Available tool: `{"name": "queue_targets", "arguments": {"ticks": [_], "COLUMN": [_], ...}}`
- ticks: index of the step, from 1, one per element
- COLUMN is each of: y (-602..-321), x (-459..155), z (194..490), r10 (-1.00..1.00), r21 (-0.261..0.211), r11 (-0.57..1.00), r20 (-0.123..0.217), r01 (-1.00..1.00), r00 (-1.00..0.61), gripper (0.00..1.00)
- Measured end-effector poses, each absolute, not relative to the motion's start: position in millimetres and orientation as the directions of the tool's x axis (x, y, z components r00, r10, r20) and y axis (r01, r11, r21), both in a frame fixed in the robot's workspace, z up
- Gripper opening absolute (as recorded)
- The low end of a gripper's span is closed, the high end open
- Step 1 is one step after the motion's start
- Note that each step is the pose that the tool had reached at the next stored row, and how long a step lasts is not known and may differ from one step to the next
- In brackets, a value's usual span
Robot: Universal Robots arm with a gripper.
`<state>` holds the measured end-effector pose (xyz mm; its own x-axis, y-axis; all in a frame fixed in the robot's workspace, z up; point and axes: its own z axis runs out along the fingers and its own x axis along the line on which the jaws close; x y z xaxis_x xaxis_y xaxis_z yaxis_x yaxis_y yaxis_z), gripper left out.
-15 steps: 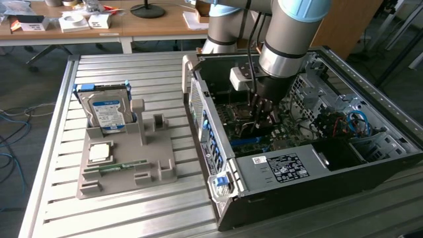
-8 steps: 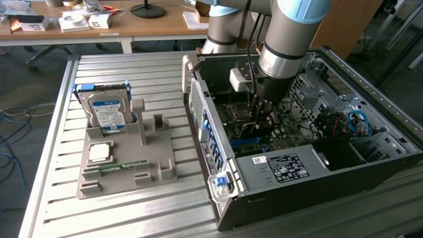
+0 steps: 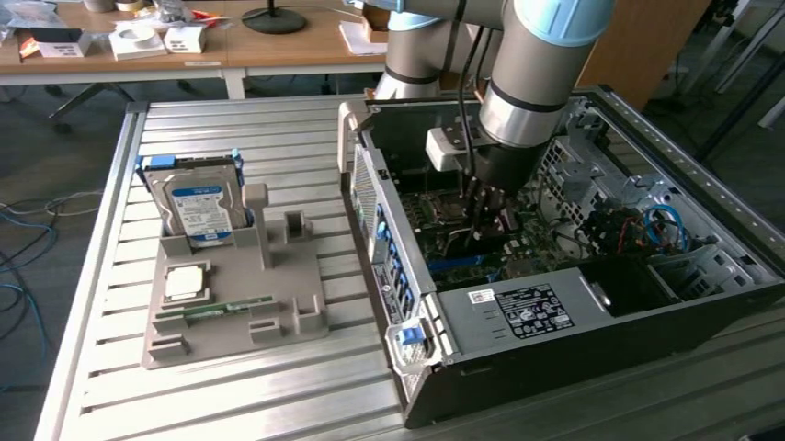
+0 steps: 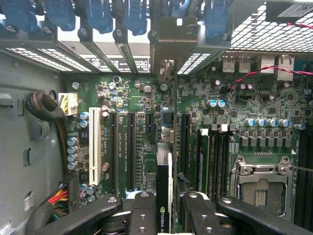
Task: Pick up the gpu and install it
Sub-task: 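Insert the gpu into the slot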
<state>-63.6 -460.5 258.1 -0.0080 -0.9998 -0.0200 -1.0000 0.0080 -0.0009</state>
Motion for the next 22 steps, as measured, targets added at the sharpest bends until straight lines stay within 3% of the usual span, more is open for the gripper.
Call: {"name": "queue_targets", "arguments": {"ticks": [22], "y": [-460.4], "x": [-64.5], "z": [255.9], "r10": [-1.000], "r21": [-0.005], "r11": [0.008], "r20": [-0.021], "r01": [-1.000], "r00": [-0.008], "gripper": [0.26]}}
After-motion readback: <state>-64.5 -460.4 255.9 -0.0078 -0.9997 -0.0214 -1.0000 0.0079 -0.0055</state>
